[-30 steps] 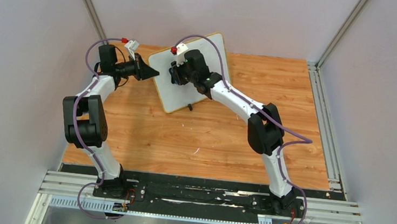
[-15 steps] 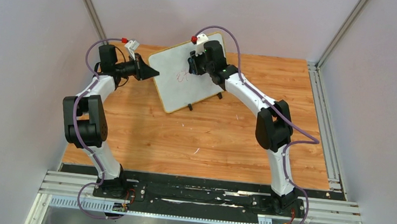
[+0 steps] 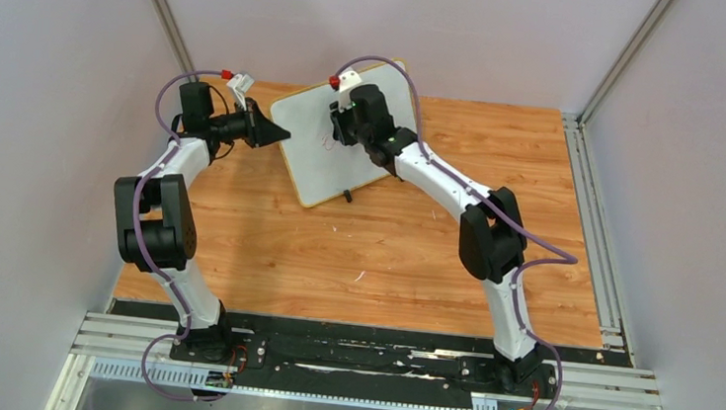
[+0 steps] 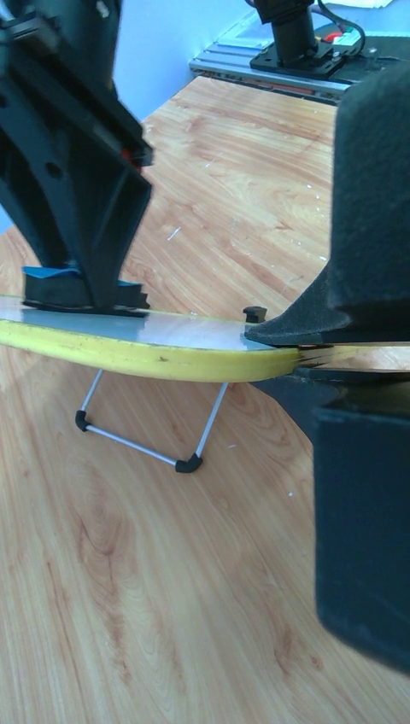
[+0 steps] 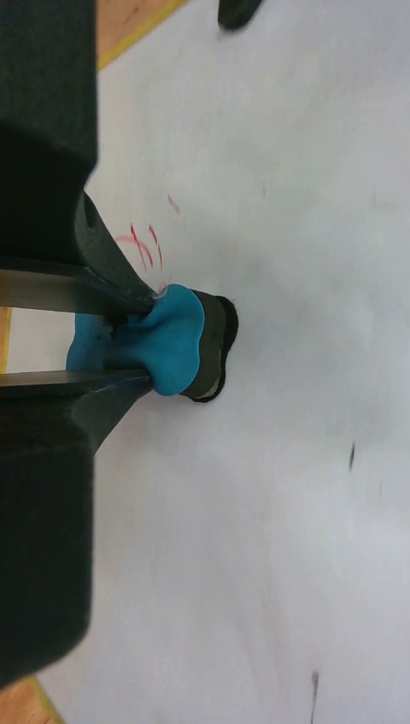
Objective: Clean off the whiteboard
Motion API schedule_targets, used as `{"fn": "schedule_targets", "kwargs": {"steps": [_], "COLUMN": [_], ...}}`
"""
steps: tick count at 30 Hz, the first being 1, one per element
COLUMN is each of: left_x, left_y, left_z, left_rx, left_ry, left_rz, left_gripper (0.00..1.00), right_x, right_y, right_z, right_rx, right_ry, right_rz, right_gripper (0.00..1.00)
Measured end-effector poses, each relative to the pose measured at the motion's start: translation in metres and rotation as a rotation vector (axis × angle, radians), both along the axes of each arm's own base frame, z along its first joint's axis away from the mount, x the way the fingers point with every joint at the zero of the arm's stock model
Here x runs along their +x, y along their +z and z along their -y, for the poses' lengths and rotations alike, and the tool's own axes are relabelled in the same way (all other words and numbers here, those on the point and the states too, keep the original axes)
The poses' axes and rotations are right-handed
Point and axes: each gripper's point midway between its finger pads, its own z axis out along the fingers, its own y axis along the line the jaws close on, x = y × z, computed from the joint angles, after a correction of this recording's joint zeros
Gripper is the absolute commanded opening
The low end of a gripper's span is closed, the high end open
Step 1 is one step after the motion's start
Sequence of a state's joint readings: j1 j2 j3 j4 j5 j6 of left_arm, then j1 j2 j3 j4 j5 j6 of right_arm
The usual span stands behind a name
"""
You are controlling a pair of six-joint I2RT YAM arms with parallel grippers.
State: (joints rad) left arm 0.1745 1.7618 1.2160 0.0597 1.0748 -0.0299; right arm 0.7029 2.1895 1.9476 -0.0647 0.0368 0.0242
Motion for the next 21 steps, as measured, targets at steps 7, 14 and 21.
{"fn": "schedule_targets", "kwargs": {"steps": [7, 14, 21], "left_x": [-0.001, 0.000, 0.000], "left_y": [0.001, 0.001, 0.000], "left_z": [0.000, 0.000, 0.000], "left_rx": [0.002, 0.004, 0.007], "left_ry": [-0.003, -0.003, 0.004], "left_rz": [0.004, 0.006, 0.005], "left_gripper": [0.00, 0.00, 0.00], "right_x": [-0.034, -0.035, -0.027], "right_y": [-0.008, -0.013, -0.023], "right_z": [-0.042, -0.043, -0.023], "right_rx": [-0.004, -0.004, -0.005], "right_ry": [0.086, 0.092, 0.085], "right_rz": [-0.006, -0.005, -0.030], "right_gripper": [0.01, 0.01, 0.01]}}
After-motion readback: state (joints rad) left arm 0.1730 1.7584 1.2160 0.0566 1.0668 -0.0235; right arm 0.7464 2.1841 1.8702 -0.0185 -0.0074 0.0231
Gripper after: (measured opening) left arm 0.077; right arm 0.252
